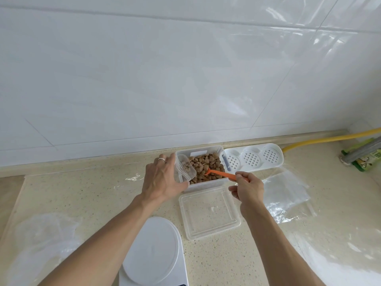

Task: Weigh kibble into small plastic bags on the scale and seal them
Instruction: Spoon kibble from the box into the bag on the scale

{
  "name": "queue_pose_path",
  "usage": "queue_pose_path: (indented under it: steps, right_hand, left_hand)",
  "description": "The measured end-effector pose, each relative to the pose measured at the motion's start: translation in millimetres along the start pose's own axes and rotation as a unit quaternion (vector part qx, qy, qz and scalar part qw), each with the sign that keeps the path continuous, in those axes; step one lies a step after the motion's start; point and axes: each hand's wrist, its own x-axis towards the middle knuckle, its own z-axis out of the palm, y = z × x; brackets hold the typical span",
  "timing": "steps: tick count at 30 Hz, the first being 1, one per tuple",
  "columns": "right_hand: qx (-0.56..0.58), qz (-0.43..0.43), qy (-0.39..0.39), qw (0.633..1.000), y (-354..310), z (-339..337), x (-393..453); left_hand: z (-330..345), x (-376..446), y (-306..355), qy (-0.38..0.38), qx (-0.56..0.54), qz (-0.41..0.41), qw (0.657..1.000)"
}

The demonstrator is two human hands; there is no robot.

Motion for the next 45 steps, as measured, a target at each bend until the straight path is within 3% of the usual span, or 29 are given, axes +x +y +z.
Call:
queue_pose_path:
  steps: [5, 9, 11, 15, 19, 25, 31, 37, 45]
  right_hand:
    - [0.021, -0.034, -0.016, 0.999, -16, -5, -5]
    - [-0.004, -0.114, -0.051, 0.992, -39, -5, -16]
    - [-0.073, -0.210, -0.089, 0.971, -46, -2, -24]
    - [-0.208, -0.383, -0.157, 0.886, -53, 4, -39]
    - [-0.193, -0.420, -0.125, 0.878, -63, -3, -53]
    - [-0.085, -0.348, -0.101, 0.928, -81, -20, -90]
    - [0.098, -0.135, -0.039, 0.985, -42, -46, -107]
    - [0.151, 0.057, 0.032, 0.986, 77, -89, -119]
    - [0.141, 0.114, 0.099, 0.978, 166, -125, -147]
  left_hand:
    - [-6, 9, 9, -0.017, 0.033, -0.015, 0.999]
    - [-13, 17, 19, -0.018, 0.032, -0.031, 0.999]
    - [-16, 20, 26, -0.018, 0.004, -0.032, 0.999]
    - [-21, 20, 31, -0.015, -0.080, -0.048, 0.996]
    - [-34, 7, 32, -0.012, -0.109, -0.057, 0.992]
    - [-61, -31, 35, 0.023, -0.149, -0.058, 0.987]
    - [-77, -84, 43, 0.041, -0.145, -0.010, 0.989]
    - [-60, -139, 62, 0.018, -0.111, 0.059, 0.992]
    - [-29, -183, 70, -0.027, -0.072, 0.125, 0.989]
